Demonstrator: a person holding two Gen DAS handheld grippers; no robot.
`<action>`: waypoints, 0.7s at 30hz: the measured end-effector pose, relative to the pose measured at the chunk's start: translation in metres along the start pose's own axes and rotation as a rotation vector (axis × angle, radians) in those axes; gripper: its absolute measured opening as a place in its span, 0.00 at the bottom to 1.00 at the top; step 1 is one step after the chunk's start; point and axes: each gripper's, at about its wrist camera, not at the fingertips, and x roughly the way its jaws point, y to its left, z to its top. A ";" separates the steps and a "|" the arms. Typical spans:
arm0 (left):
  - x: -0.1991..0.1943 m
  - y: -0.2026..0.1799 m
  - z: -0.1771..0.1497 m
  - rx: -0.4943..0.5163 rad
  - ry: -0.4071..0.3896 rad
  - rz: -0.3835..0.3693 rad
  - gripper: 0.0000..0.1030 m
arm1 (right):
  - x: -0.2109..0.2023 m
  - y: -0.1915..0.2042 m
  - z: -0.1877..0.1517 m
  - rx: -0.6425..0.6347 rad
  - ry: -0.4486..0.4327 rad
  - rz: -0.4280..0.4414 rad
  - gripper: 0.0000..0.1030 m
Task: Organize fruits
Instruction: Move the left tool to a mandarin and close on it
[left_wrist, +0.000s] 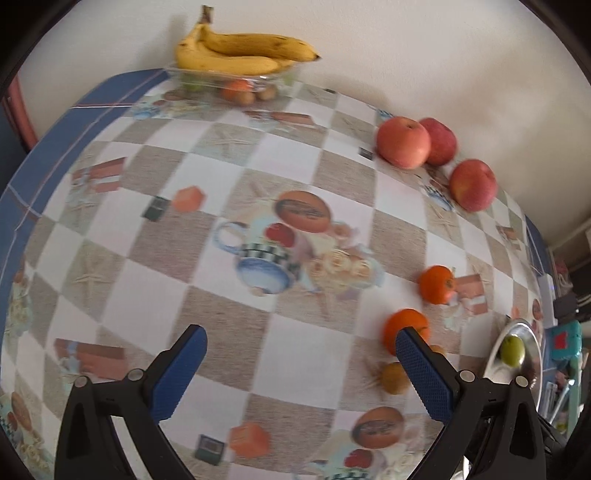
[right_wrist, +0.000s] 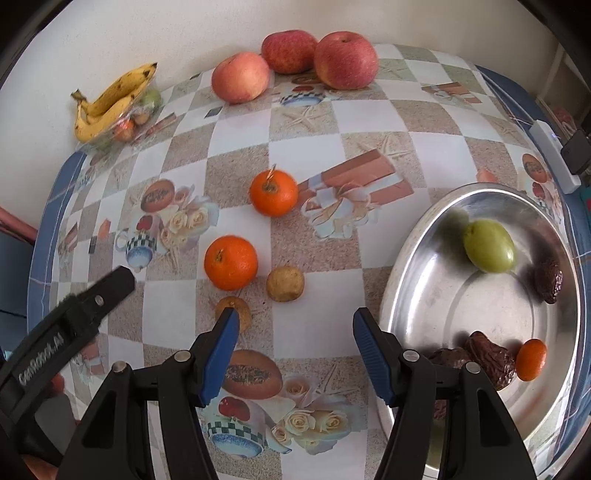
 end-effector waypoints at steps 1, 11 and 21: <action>0.002 -0.004 0.001 0.007 0.006 -0.013 0.99 | -0.001 -0.002 0.001 0.009 -0.006 0.002 0.63; 0.020 -0.032 0.009 0.023 0.037 -0.152 0.79 | -0.017 -0.016 0.013 0.029 -0.074 -0.042 0.63; 0.043 -0.037 0.002 -0.040 0.132 -0.252 0.48 | -0.016 -0.032 0.016 0.057 -0.073 -0.061 0.63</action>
